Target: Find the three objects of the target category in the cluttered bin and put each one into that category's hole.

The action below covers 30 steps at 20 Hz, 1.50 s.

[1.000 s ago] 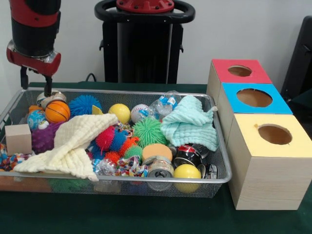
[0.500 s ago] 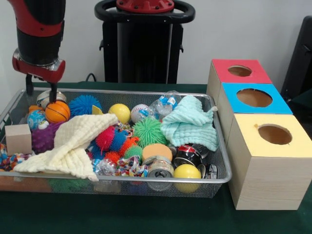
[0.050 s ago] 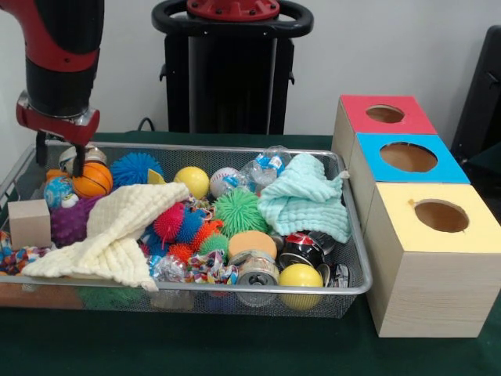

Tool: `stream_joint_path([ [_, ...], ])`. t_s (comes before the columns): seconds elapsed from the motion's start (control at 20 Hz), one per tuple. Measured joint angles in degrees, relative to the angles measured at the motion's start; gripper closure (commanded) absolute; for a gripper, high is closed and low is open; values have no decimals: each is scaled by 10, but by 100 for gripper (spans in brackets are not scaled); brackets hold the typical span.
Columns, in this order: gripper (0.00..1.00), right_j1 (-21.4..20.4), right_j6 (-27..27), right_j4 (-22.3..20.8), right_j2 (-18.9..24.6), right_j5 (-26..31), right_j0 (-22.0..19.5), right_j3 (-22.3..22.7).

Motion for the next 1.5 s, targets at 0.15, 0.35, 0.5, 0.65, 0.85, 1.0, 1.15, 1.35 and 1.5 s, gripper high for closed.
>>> stream_joint_path([
  [0.15,0,6,0,-10,-2,-24,4,0],
  [0.35,0,13,0,-22,-16,-59,25,0],
  [0.5,0,13,0,-25,-21,-73,37,1],
  [0.65,0,12,0,-25,-13,-97,31,11],
  [0.85,0,15,0,-25,9,-116,-7,22],
  [1.0,0,21,0,-26,28,-122,-46,26],
  [1.15,0,28,0,-26,52,-123,-93,29],
  [1.35,0,29,0,-29,88,-128,-130,35],
  [1.5,0,32,0,-36,100,-129,-142,37],
])
